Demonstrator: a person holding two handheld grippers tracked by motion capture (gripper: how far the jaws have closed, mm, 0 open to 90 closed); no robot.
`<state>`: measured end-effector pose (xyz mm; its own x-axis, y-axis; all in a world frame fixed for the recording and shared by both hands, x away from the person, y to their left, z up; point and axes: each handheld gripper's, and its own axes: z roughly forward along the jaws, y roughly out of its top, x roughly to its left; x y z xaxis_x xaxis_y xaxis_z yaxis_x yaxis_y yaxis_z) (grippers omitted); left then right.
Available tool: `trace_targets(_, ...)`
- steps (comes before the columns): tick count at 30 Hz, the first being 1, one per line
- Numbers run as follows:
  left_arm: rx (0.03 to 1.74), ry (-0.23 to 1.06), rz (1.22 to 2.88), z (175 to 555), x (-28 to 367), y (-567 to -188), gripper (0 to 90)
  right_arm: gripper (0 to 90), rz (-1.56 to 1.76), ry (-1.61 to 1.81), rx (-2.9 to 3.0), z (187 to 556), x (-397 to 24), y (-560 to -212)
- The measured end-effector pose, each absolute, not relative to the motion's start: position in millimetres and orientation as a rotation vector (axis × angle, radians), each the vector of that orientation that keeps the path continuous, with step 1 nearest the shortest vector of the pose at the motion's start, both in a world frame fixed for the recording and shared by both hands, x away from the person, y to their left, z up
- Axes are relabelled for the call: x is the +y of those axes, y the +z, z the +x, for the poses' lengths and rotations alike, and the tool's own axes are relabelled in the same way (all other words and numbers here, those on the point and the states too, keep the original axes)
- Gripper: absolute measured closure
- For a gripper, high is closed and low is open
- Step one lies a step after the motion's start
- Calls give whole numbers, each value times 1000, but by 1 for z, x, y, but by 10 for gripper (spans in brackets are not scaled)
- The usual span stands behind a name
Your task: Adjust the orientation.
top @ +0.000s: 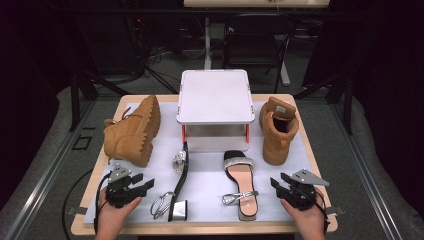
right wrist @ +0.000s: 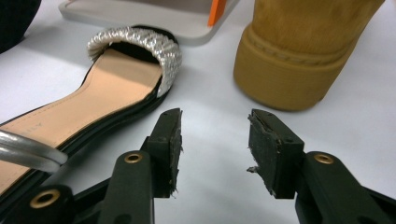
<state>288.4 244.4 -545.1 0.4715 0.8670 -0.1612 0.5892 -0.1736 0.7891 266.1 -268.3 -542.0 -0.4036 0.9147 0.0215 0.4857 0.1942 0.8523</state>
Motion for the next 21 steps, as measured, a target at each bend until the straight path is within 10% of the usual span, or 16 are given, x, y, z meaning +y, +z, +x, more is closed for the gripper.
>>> trace_targets(21,1201,333,1860,279,232,-538,412,425,1328,1061,2008,260,-260,-538)
